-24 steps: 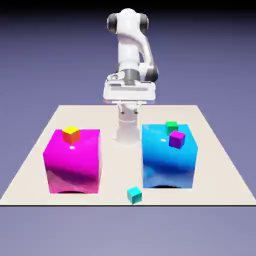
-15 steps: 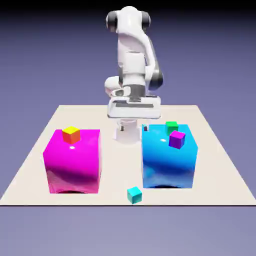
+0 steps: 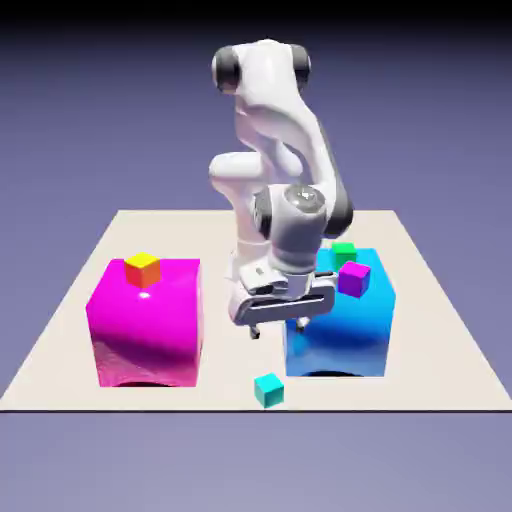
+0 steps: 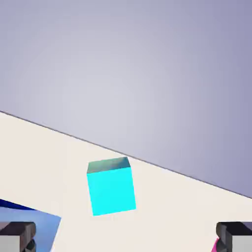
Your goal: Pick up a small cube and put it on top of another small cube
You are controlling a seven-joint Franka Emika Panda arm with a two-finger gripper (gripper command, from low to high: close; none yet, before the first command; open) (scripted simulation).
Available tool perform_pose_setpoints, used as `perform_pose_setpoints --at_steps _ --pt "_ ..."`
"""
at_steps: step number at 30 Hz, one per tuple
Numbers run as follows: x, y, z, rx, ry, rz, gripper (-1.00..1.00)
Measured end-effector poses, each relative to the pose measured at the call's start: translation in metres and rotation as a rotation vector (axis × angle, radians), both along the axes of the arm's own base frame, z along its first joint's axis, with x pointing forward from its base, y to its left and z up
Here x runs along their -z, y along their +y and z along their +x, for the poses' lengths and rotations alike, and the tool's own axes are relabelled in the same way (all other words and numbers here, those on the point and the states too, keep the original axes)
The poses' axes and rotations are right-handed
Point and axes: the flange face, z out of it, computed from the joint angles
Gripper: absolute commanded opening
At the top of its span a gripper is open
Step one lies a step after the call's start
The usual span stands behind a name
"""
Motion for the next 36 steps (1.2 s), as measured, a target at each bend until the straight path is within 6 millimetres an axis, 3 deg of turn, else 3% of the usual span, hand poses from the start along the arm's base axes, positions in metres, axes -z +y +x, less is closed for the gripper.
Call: perform_pose_setpoints --at_steps 10,12,15,16,18,22,26,31,36 --pt "0.107 0.011 0.023 -0.071 0.393 -0.106 0.00" --pt "0.115 0.012 0.023 -0.075 0.420 -0.113 0.00" --pt "0.166 -0.001 0.000 -0.075 0.419 -0.113 0.00" --pt "0.174 -0.003 -0.005 -0.075 0.420 -0.113 -1.00" --pt "0.174 -0.003 -0.005 -0.075 0.420 -0.112 -1.00" --pt "0.111 0.008 0.020 -0.077 0.444 -0.101 -1.00" --pt "0.045 -0.071 0.007 0.037 0.545 -0.036 -1.00" --pt "-0.047 -0.171 -0.031 0.209 0.611 0.101 -1.00" --pt "-0.147 -0.311 -0.096 0.584 0.466 0.067 -1.00"
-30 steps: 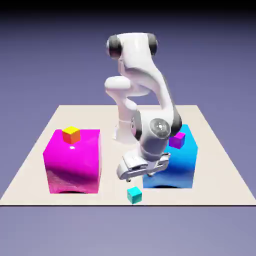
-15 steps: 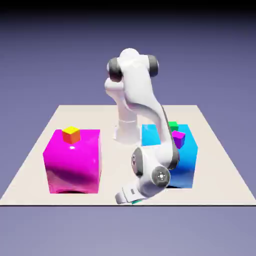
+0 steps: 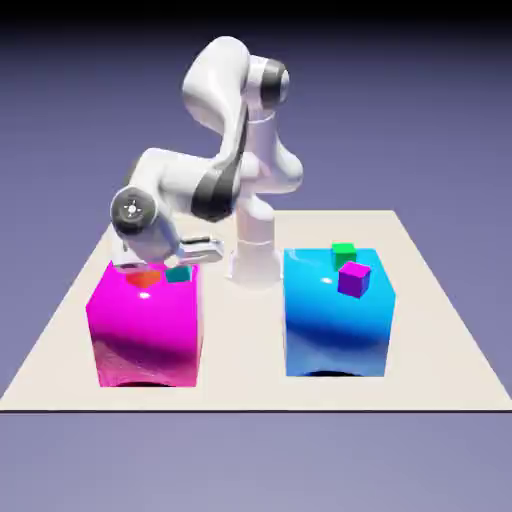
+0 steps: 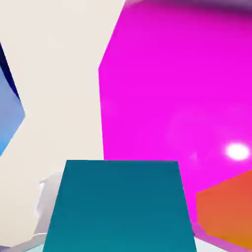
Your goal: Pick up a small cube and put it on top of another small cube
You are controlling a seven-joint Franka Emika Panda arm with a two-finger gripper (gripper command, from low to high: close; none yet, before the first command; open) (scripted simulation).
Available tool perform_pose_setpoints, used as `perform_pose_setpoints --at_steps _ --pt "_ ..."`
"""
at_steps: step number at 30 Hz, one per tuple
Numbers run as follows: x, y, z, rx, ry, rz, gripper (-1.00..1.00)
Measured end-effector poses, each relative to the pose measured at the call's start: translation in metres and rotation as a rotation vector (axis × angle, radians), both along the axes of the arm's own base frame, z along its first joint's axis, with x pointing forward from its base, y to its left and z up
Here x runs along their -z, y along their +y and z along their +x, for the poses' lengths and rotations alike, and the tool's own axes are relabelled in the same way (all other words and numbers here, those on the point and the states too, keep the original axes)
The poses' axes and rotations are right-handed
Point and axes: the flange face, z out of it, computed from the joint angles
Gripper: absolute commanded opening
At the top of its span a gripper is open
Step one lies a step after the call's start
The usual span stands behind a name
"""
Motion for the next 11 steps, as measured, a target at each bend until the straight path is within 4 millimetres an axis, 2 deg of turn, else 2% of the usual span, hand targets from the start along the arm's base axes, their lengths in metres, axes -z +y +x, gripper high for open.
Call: perform_pose_setpoints --at_steps 1,2,8,9,11 --pt "-0.009 -0.015 -0.008 0.044 -0.015 -0.039 -1.00" --pt "-0.009 -0.016 -0.008 0.044 -0.015 -0.039 -1.00" --pt "0.048 -0.009 -0.037 0.044 -0.015 -0.040 -1.00" --pt "0.050 -0.009 -0.038 0.044 -0.015 -0.040 1.00" --pt "0.050 -0.009 -0.038 0.043 -0.015 -0.042 1.00"
